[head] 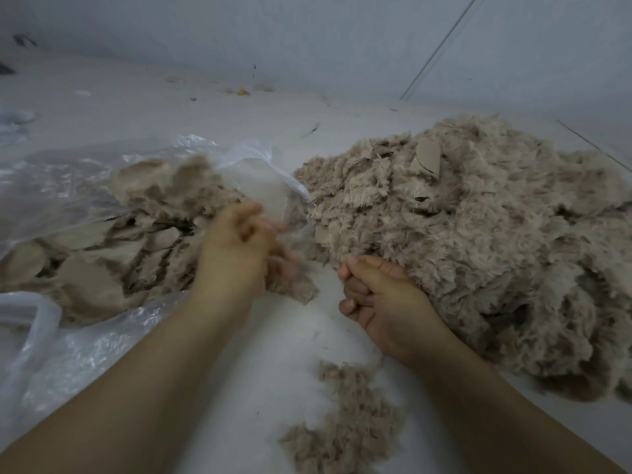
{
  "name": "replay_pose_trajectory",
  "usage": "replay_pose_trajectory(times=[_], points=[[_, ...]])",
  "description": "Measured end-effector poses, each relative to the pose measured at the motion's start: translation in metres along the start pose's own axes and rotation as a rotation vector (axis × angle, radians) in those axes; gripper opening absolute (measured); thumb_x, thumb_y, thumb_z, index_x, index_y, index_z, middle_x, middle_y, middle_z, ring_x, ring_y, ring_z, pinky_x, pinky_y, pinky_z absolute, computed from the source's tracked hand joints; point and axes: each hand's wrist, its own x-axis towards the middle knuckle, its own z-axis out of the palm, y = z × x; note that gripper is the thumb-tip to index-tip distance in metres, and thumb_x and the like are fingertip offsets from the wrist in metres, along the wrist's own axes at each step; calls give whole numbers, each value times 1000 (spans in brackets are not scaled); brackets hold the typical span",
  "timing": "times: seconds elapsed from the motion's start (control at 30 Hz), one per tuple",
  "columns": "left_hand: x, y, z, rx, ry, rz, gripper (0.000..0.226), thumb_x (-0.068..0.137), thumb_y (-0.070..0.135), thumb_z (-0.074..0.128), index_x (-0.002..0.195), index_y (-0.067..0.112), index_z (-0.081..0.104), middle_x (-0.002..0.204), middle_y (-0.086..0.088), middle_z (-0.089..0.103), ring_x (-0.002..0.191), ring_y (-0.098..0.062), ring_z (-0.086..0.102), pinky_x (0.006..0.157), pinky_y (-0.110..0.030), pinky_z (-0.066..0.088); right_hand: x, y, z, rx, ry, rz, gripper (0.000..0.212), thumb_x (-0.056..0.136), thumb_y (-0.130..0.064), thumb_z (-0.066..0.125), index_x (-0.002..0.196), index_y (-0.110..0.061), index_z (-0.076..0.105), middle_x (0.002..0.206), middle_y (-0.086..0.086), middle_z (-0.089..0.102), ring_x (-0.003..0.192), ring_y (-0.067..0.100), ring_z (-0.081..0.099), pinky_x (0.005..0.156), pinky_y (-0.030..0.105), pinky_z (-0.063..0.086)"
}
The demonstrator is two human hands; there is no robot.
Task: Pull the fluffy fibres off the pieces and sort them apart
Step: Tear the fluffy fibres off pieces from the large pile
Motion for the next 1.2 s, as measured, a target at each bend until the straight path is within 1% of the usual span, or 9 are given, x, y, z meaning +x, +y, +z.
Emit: replay_pose_trajectory(times=[0.13,0.23,0.33,0.43,0.57,0.7,0.93,1.1,1.2], points=[[-3,-18,-4,1106,-283,249,25,84,10,67,107,17,64,105,-2,55,83,-19,59,74,-30,50,-1,-2,1,-4,-9,12,31,100,-16,47,71,-7,52,52,-2,26,40,4,25,47,18,36],[-2,-19,-7,1291,-454,349,23,81,8,58,103,14,66,102,-5,55,92,-27,56,79,-41,50,0,-1,0,-9,-9,12,31,100,-16,48,71,-6,53,52,-2,25,40,5,24,47,19,35],[-2,-20,-3,1177,-448,420,9,82,6,63,78,13,65,79,0,61,75,-18,57,69,-33,48,0,1,-3,-84,-34,-2,23,98,-14,51,80,-4,61,50,-3,30,41,4,29,48,18,39],[-7,-18,6,790,-256,262,20,88,10,66,71,18,60,57,9,58,48,-3,53,49,-18,41,1,4,-7,-194,-93,-42,16,93,-6,60,107,-10,67,60,-2,45,51,3,44,52,18,43],[-16,-14,15,395,-282,-3,17,95,6,58,78,11,58,45,-4,53,29,-19,48,33,-20,35,5,7,-10,-253,-119,-61,25,75,-9,70,98,-19,72,72,10,50,60,11,49,52,19,44],[-20,-17,19,316,-304,-41,14,95,5,58,80,6,58,45,-8,51,28,-18,46,32,-18,32,6,8,-9,-205,-63,-56,22,74,-7,60,71,-24,73,63,3,61,56,14,49,48,20,44],[-19,-14,15,191,-341,-188,19,94,8,60,75,13,59,49,-18,55,33,-22,41,35,-19,28,1,3,-6,-207,-120,-65,19,87,-1,65,105,-4,62,82,23,57,66,27,48,56,24,48],[-26,-7,22,-58,-440,-325,19,98,16,51,89,0,52,55,-23,58,34,-24,52,32,-22,39,-1,1,-3,-117,-112,-59,6,96,-2,52,100,0,55,69,22,58,51,27,55,54,30,49],[-26,-7,19,177,-416,-176,42,77,38,73,91,3,56,59,-15,61,38,-22,52,35,-23,38,-1,2,-4,-102,-86,-37,7,94,-5,56,88,-4,60,65,12,58,50,15,51,50,25,47]])
